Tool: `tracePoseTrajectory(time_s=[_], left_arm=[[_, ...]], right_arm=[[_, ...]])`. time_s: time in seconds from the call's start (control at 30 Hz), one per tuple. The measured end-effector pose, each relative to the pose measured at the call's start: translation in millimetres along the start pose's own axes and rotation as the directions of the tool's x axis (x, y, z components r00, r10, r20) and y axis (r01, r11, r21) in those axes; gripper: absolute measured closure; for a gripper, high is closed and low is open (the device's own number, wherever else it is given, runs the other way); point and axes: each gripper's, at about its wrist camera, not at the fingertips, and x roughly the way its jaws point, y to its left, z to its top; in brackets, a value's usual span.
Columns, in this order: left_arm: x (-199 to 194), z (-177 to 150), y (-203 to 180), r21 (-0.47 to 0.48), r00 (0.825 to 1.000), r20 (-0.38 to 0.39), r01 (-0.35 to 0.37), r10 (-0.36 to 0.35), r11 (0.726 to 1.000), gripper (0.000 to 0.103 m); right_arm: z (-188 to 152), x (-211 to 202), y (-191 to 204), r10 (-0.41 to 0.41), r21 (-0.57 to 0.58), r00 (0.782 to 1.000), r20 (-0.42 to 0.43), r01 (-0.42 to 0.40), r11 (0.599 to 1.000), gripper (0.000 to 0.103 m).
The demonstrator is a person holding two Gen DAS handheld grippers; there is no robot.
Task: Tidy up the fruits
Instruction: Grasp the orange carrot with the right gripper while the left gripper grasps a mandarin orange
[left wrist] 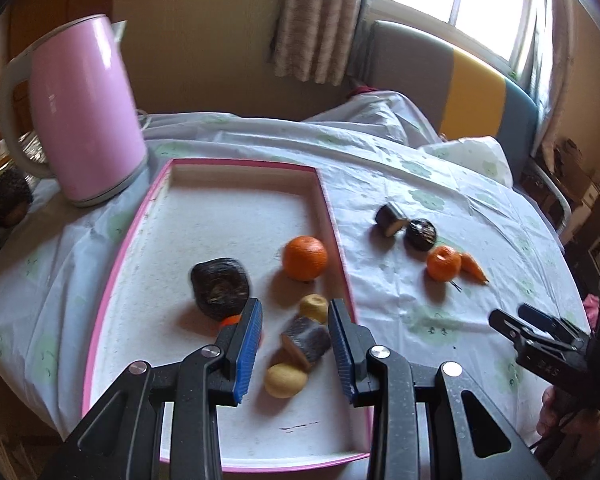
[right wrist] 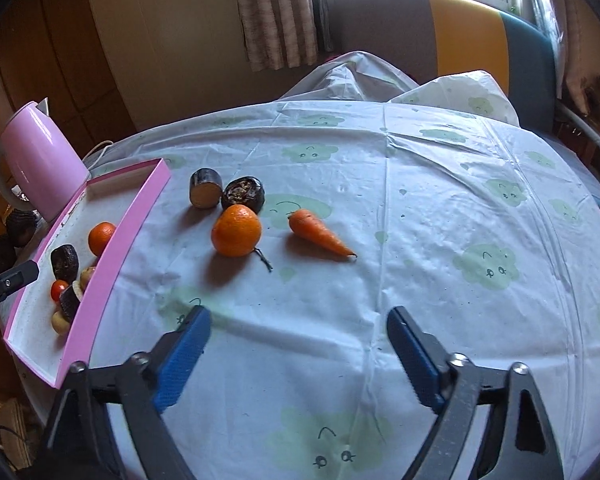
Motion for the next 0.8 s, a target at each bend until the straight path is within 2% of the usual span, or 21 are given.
tracePoseTrajectory(time_s=[0.07, 0.1, 0.27, 0.53, 0.7, 0.8], left_arm=[[2.1, 0.8, -10.1, 0.026, 1.000, -0.007, 0.020, -0.020, 0.999, 0.069], [4.1, 1.0, -16.5, 0.039, 0.999, -0.014, 0.037, -0.037, 0.999, 0.069], [12.3, -0.1, -38.4, 0.088, 0.994, -0.049, 0.097, -0.093, 0.991, 0.069], [23.5, 1.0, -56.8, 0.115, 0.988, -0.085, 0.141, -0.132, 0.983, 0.069], [28.8, 6.0, -63.1, 0.110, 0.983, -0.097, 0.163, -0.153, 0.980, 0.069], [33.1, 9.9, -68.1, 0.101, 0.979, -0.108, 0.186, -0.175, 0.977, 0.069]], right_arm=[[1.9, 3.8, -0.1, -0.002, -0.013, 1.000, -0.011, 0.002, 1.000, 0.042], [3.3, 5.5, -0.1, -0.004, -0.022, 1.000, -0.012, 0.004, 1.000, 0.045], [19.6, 16.3, -2.7, 0.000, -0.057, 1.000, -0.008, -0.001, 0.998, 0.051], [49.4, 54.9, -5.7, -0.005, -0.136, 0.999, -0.050, -0.002, 0.991, 0.051], [52.2, 71.4, -2.0, 0.010, -0.190, 0.998, -0.065, -0.022, 0.982, 0.071], [51.3, 70.6, -3.2, 0.021, -0.196, 0.998, -0.063, -0.033, 0.980, 0.072]])
